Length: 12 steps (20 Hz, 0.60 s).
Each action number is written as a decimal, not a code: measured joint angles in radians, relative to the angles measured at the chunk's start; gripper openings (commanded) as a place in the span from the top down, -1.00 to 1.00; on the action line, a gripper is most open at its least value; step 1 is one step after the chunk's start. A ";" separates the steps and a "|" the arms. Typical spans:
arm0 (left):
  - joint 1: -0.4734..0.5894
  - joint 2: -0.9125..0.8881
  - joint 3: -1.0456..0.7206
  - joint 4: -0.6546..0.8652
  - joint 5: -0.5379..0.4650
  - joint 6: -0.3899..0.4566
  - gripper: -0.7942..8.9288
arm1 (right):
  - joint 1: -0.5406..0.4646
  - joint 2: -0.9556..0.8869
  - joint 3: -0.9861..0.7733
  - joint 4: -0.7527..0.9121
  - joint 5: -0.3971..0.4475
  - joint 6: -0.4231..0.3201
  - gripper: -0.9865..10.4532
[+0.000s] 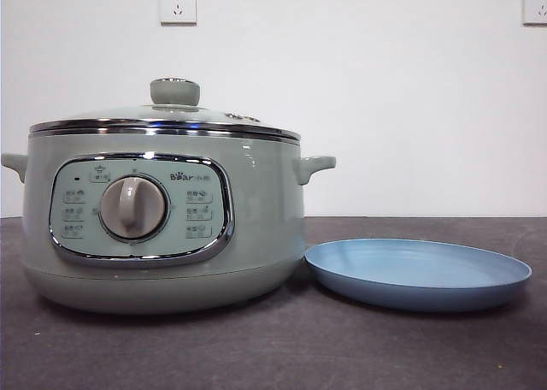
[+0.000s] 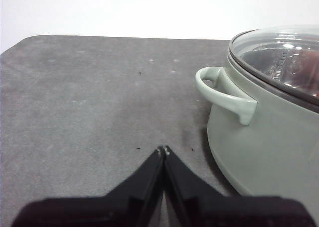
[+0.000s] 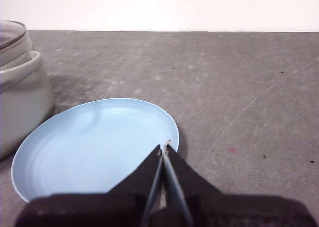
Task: Take the pumpkin out from the steamer,put the pumpkin in the blue plate,close the lid
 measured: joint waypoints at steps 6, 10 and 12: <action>0.000 0.000 0.000 0.002 0.058 -0.106 0.84 | 0.000 0.000 0.000 0.000 -0.001 0.143 0.83; 0.000 0.000 0.000 0.008 0.137 -0.224 0.84 | 0.000 0.000 0.000 0.000 -0.001 0.310 0.83; 0.000 0.000 0.000 0.009 0.154 -0.256 0.84 | 0.000 0.000 0.000 0.000 -0.002 0.376 0.83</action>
